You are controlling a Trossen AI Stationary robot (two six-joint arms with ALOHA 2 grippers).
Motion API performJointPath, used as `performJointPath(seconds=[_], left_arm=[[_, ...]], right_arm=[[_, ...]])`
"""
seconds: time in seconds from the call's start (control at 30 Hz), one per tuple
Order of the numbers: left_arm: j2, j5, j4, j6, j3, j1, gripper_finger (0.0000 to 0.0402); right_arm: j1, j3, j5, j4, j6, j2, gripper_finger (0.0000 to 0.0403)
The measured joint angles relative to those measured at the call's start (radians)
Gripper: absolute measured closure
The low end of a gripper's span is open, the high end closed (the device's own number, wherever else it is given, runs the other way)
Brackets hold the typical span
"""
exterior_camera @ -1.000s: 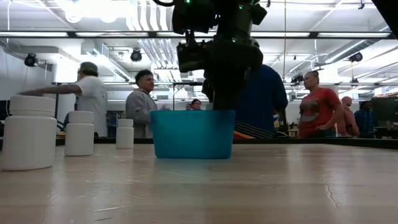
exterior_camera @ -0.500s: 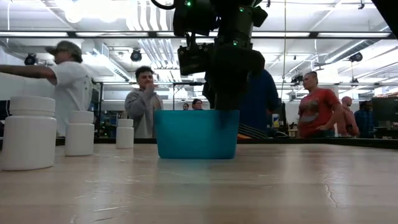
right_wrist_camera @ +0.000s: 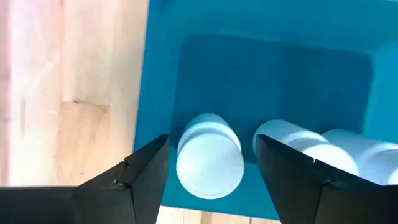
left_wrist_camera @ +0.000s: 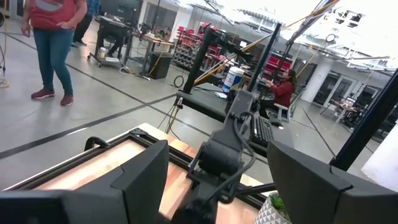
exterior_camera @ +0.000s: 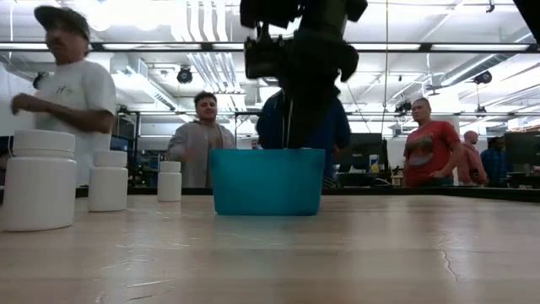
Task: Pick and place pill bottles into a basket
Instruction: Put the white medicine bottle into the container
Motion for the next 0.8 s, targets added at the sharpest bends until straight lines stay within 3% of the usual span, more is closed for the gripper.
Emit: performJointPath(seconds=[0.27, 0.43, 0.8], left_arm=[[0.001, 0.0, 0.0, 0.0, 0.0, 0.0, 0.0146], [-0.001, 0.018, -0.004, 0.001, 0.0, 0.0, 0.0146], [-0.034, 0.096, -0.206, -0.002, 0.006, -0.001, 0.0146]], right_arm=[[0.0, 0.051, 0.008, 0.003, 0.028, -0.082, 0.0177], [0.0, 0.099, 0.075, 0.011, 0.085, -0.133, 0.0177], [0.0, 0.266, 0.179, 0.01, 0.142, -0.156, 0.0179]])
